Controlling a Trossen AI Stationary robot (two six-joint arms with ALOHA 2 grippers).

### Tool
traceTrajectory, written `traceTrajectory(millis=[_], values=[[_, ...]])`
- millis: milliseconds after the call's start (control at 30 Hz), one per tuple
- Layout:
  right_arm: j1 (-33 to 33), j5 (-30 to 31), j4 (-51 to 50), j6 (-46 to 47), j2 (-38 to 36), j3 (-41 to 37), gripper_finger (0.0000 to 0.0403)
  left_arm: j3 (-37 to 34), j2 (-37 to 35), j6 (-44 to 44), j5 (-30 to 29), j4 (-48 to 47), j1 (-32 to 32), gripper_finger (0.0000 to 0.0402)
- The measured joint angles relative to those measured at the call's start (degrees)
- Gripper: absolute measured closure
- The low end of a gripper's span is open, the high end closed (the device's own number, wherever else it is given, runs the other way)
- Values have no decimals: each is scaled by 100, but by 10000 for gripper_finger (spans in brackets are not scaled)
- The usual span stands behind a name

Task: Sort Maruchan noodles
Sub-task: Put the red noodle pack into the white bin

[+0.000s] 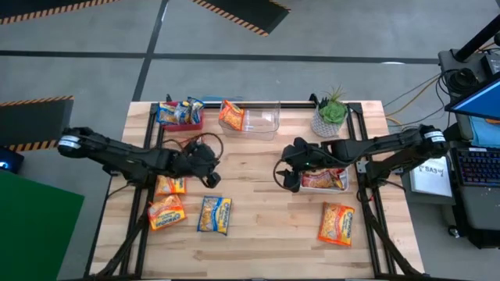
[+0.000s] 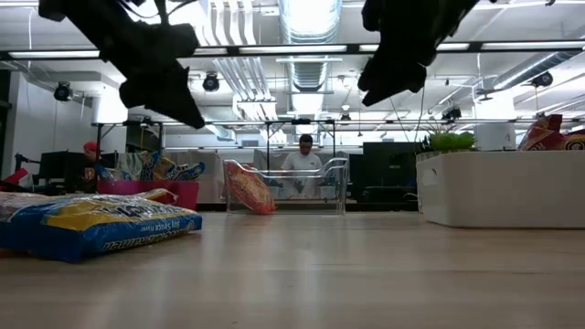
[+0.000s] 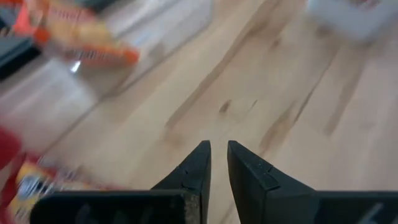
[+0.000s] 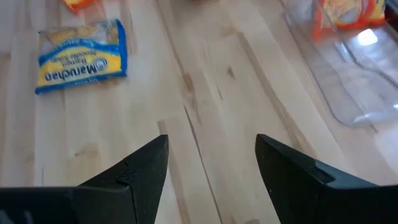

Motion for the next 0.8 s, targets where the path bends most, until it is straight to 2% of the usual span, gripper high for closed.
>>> traceTrajectory(millis=[300, 433, 567, 800], values=[[2, 10, 841, -16, -560, -576, 174, 913, 1058, -1491, 10, -2290, 9, 364], [0, 19, 1245, -98, -675, -773, 174, 1023, 1385, -1664, 51, -2646, 20, 352], [2, 19, 1342, -116, -698, -818, 174, 1001, 1588, -1671, 262, -2647, 110, 312], [1, 20, 1356, -122, -696, -818, 174, 967, 1897, -1582, 290, -2616, 414, 208]])
